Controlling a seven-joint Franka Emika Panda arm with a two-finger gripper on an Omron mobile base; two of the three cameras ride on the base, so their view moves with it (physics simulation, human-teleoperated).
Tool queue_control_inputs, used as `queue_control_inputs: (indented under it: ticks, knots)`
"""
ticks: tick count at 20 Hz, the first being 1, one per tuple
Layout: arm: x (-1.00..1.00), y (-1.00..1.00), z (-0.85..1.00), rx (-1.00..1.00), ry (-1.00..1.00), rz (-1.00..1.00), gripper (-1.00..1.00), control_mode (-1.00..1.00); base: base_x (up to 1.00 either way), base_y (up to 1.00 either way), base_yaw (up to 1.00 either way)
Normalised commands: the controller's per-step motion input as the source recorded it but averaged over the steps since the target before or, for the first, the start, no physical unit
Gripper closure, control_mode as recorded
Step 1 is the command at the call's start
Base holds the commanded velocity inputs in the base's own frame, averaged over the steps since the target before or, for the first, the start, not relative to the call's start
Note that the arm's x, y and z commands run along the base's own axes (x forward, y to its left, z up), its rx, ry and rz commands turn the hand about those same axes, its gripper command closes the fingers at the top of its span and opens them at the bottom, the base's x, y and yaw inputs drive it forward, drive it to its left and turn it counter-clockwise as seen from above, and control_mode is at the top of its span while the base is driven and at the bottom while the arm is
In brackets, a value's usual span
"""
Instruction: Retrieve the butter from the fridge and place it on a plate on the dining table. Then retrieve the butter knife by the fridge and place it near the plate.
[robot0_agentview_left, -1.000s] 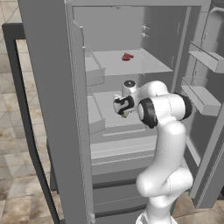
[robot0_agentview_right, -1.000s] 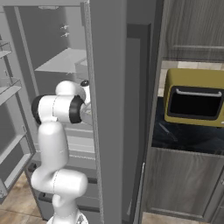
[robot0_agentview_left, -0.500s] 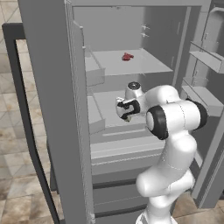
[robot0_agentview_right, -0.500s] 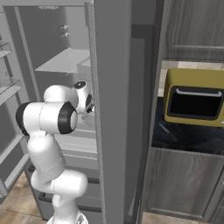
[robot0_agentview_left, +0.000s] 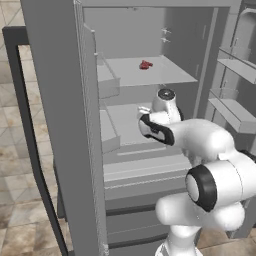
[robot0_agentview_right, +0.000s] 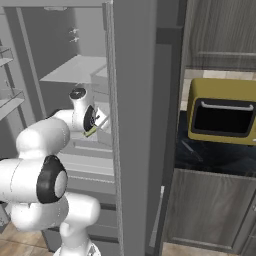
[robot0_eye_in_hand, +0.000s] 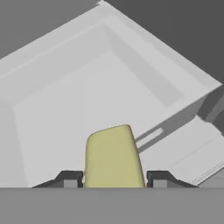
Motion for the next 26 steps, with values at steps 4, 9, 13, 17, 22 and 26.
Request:
queue_control_inputs:
  ticks: [4,9,13,17,22,26]
  knots:
    - [-0.81,0.21,0.98,-0.02,0.00,0.00,1.00,-1.00,0.00,0.00,0.00]
    - [-0.94,0.06,0.91,-0.01,0.02,0.00,1.00,-1.00,0.00,0.00,0.00]
    - [-1.00,-0.07,0.64,0.00,0.00,0.00,1.00,-1.00,0.00,0.00,0.00]
    - [-1.00,-0.21,0.39,0.00,0.00,0.00,1.00,-1.00,0.00,0.00,0.00]
    - [-0.72,-0.02,0.00,0.00,-0.01,0.00,1.00,-1.00,0.00,0.00,0.00]
    - [-0.21,0.00,0.00,0.00,0.00,0.00,1.00,-1.00,0.00,0.00,0.00]
